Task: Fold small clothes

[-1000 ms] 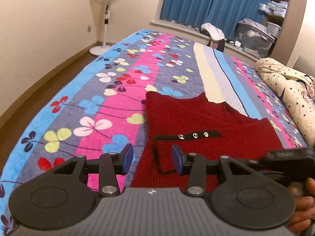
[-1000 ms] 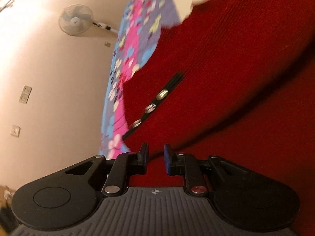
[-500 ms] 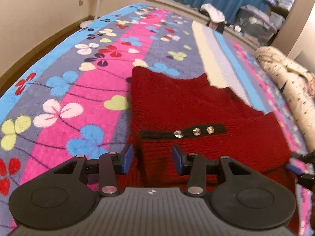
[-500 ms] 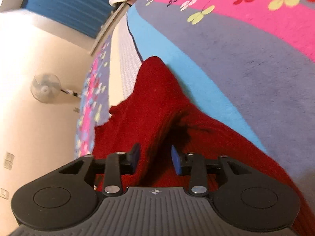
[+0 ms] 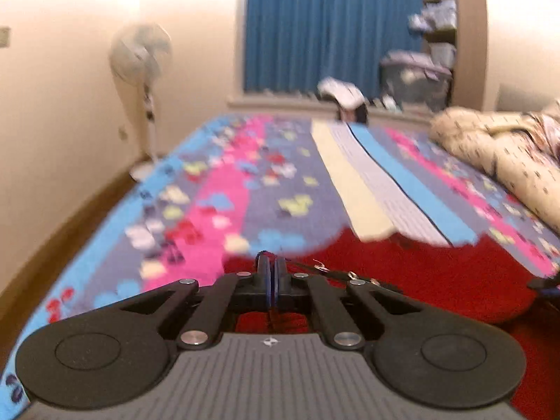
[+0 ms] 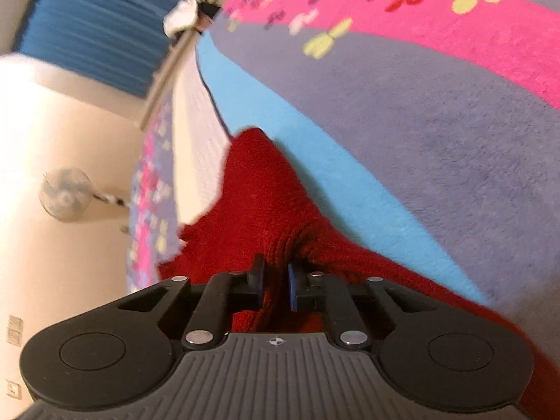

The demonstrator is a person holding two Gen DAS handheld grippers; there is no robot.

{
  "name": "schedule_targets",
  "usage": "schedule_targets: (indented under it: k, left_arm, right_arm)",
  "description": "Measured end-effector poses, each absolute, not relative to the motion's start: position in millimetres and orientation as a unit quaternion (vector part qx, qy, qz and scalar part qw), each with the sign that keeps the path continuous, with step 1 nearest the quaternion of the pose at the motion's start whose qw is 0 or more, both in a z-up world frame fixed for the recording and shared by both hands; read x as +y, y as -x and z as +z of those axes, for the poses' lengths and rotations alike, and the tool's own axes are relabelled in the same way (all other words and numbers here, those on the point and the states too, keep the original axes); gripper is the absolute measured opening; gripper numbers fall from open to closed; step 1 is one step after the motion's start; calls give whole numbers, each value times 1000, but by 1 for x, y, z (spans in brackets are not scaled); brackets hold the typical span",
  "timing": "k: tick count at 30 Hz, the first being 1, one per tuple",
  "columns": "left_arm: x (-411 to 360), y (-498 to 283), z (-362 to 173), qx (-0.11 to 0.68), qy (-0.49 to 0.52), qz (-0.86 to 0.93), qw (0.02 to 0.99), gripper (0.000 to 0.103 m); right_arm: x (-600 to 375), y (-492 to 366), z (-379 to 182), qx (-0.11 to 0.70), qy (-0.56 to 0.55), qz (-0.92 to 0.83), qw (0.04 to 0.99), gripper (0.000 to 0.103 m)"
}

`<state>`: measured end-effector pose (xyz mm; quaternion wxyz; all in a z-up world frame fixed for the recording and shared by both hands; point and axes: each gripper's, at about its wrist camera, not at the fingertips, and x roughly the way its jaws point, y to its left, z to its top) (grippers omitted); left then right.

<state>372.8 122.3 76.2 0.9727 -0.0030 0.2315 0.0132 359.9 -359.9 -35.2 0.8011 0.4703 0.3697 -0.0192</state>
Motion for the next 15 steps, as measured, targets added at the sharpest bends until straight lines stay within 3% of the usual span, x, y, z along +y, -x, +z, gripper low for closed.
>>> schedule_targets:
  k: [3,6,8,12,15]
  left_arm:
    - [125,-381,71,213,6,35,976,1]
    - [131,-410,38,326,21,47,944,2]
    - [136,-418,28,375,38,69,924,3]
    - [130,-406,51,329,63,37,942,12]
    - [107,-412,32,366,14,13,930,12]
  right_arm:
    - [-353,-356,-29,347,-471,-5,811,13]
    - [-347,-364,-43,410,-428,-46,804,17]
    - [-350,-364,-46,420,-427,-57,799,26]
    - [-349,-358,-24,398,-409,-42,820,29]
    - [-347,-368,-31,411,-378,-58,828,26]
